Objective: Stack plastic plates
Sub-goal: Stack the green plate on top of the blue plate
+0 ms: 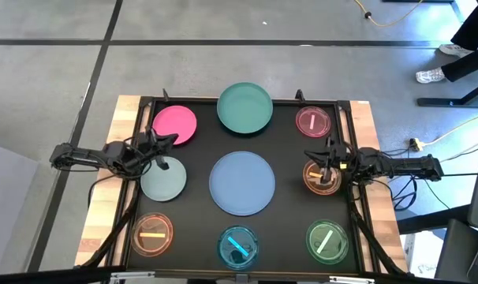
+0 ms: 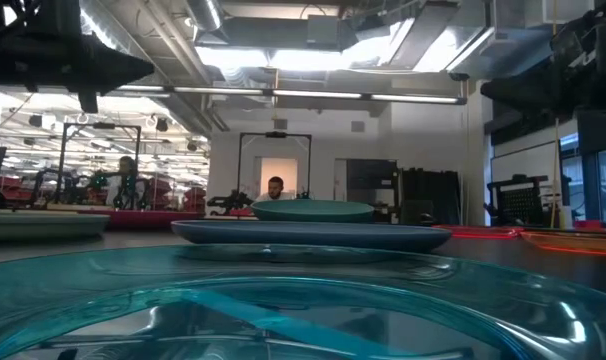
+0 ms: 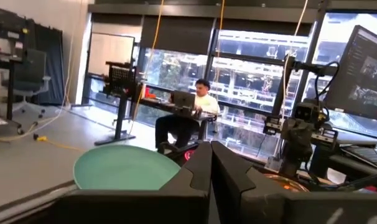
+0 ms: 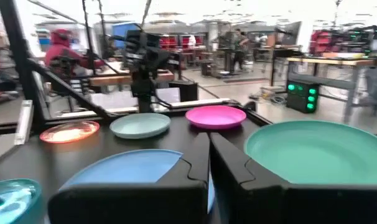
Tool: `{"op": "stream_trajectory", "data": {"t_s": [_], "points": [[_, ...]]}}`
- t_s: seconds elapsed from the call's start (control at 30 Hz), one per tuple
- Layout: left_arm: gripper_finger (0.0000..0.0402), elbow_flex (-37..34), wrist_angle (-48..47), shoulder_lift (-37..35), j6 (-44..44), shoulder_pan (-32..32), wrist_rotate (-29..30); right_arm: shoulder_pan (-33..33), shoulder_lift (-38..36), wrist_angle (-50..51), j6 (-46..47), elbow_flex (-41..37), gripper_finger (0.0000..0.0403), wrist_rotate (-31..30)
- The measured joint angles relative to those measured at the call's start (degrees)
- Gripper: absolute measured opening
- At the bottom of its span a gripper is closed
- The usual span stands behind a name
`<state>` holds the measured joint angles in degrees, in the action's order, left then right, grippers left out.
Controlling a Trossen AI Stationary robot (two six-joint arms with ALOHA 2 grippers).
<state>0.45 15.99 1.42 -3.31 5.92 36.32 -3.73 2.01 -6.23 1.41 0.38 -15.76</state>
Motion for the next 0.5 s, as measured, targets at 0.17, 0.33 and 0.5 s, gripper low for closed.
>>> {"op": "stream_trajectory", "data": {"t_s": [0.17,0.33,0.5], "points": [[0.0001,0.0,0.4,0.2,2.0,0.0,-2.8,0.0,5.1,-3.4,2.6,0.0,0.0007,-4.6],[0.0001,0.0,0.5,0.5,3.3,0.0,-3.0,0.0,15.0,-14.1,0.7,0.0,0.0007,-7.0],[0.0001,0.0,1.0,1.0,3.9,0.0,-3.0,0.0,28.7,-24.8,-3.2,2.4,0.0007,-10.0]]}}
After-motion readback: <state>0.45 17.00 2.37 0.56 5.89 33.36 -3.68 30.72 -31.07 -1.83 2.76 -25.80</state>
